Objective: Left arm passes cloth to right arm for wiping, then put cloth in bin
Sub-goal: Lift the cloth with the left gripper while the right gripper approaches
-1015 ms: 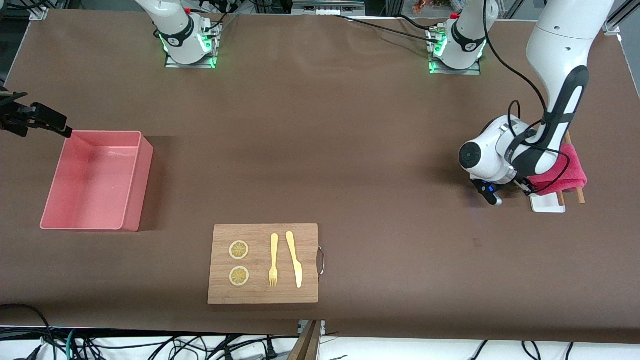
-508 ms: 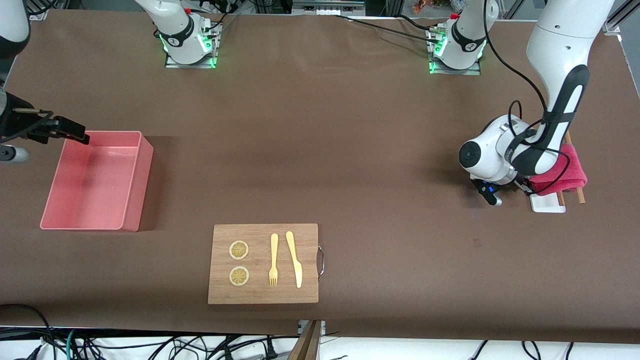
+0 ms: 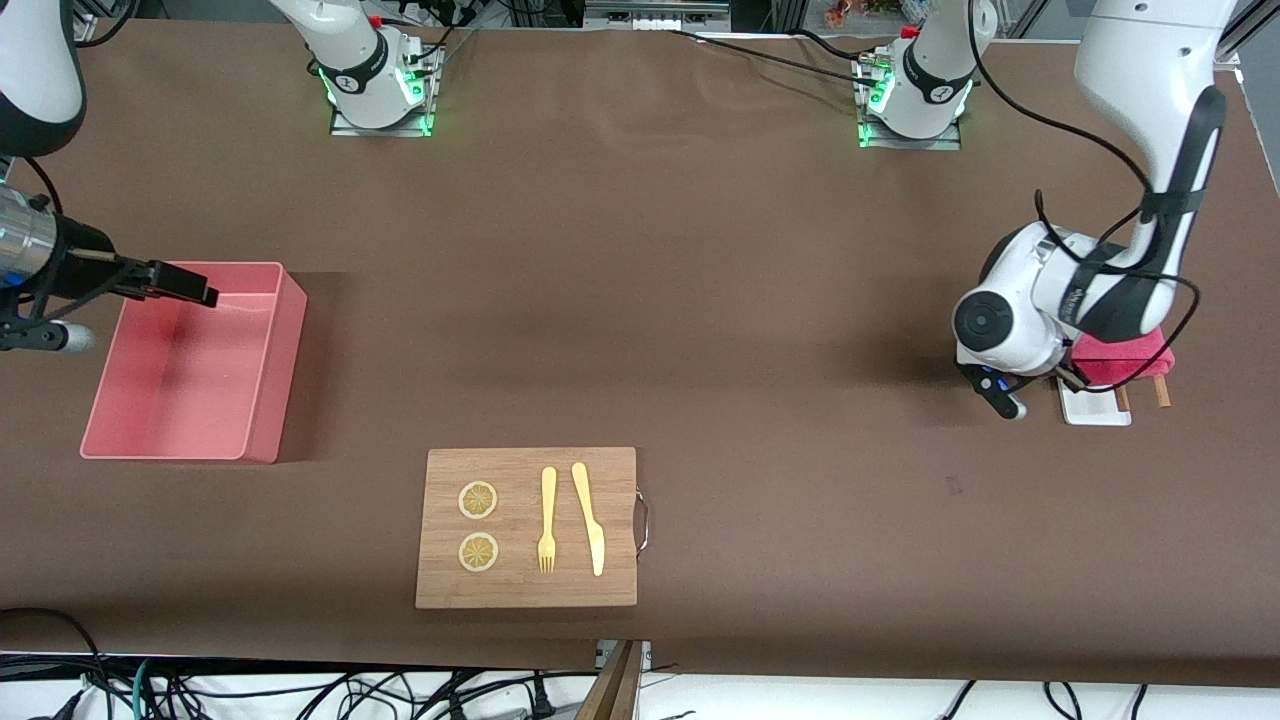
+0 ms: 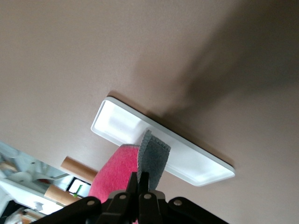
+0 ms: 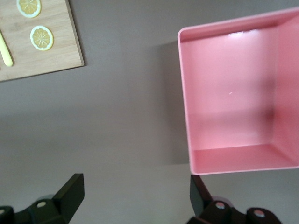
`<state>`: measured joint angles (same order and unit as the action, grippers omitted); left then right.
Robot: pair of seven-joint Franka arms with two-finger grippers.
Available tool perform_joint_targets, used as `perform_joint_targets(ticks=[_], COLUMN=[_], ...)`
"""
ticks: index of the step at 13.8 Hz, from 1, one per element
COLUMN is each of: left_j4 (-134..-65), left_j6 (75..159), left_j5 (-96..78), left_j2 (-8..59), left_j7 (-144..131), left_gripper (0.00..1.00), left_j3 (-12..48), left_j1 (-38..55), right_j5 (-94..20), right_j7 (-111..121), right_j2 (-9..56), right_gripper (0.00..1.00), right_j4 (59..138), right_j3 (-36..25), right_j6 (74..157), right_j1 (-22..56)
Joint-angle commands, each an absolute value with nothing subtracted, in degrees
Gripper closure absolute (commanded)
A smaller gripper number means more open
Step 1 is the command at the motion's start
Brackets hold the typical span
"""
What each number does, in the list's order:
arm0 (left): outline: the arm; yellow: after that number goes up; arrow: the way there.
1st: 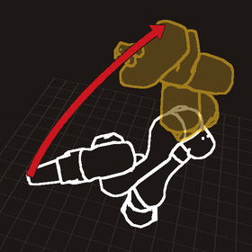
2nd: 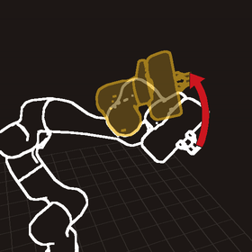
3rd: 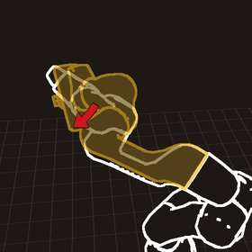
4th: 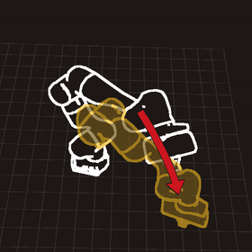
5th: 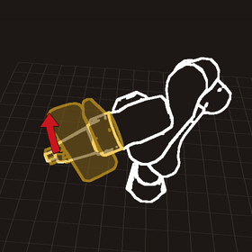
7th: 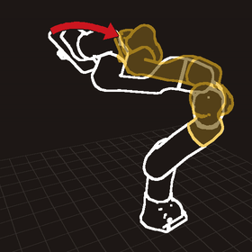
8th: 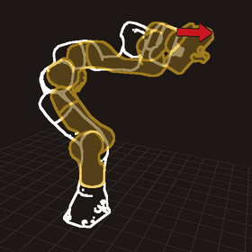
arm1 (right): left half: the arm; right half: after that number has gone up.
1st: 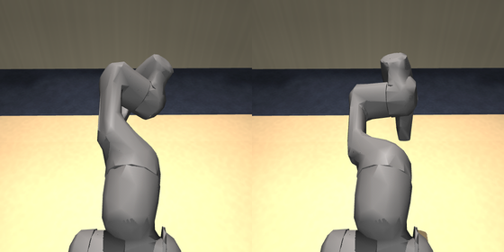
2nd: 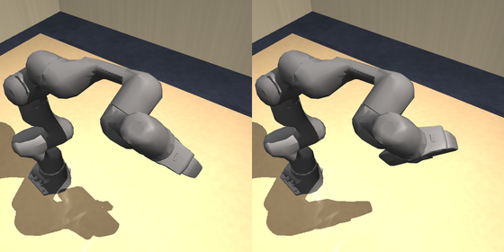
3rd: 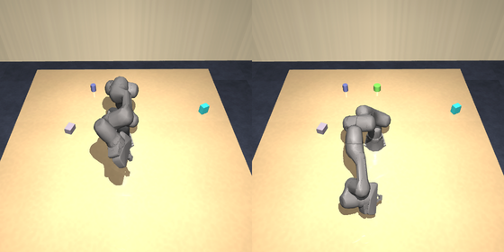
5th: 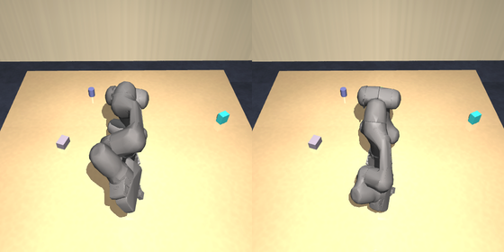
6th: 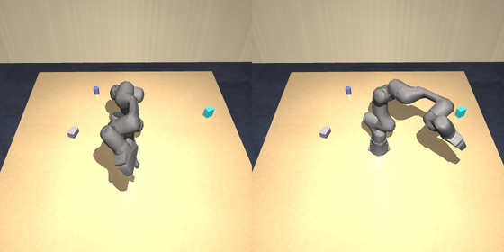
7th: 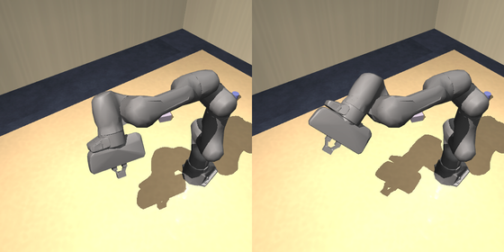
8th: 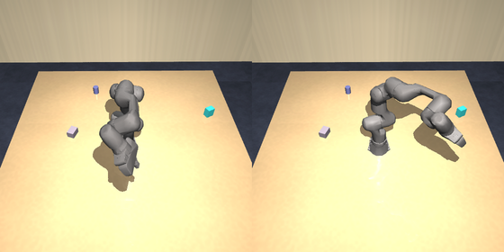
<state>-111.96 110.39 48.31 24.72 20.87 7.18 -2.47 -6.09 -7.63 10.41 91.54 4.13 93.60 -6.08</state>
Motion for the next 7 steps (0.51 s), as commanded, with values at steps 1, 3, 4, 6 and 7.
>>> perform_joint_targets(ticks=[1,3,4,6,7], left_j4=[-103.8,-99.1,-97.1,-92.5,-90.1], left_j6=[99.2,93.5,92.4,91.1,91.1], left_j5=[37.7,30.8,27.2,17.3,11.9], left_j2=[24.8,25.0,25.0,25.0,25.0], left_j7=[25.4,25.3,25.3,25.2,24.8], left_gripper=[1.00,1.00,1.00,1.00,1.00], left_j3=[10.8,12.3,12.3,12.3,12.3], left_j1=[-2.0,-1.2,-1.1,-1.3,-1.4], right_j5=[-10.0,-13.3,-14.5,-15.9,-16.1], right_j7=[-17.5,-25.9,-30.0,-37.1,-39.6], right_j2=[12.0,14.2,15.0,16.3,17.0], right_gripper=[0.00,0.00,0.00,0.00,0.00], right_j4=[92.0,92.0,92.0,92.0,92.0], right_j3=[5.2,5.9,6.7,9.0,10.2], right_j6=[95.0,96.1,96.7,98.3,99.2], right_j1=[-5.1,-4.0,-3.8,-3.7,-3.7])
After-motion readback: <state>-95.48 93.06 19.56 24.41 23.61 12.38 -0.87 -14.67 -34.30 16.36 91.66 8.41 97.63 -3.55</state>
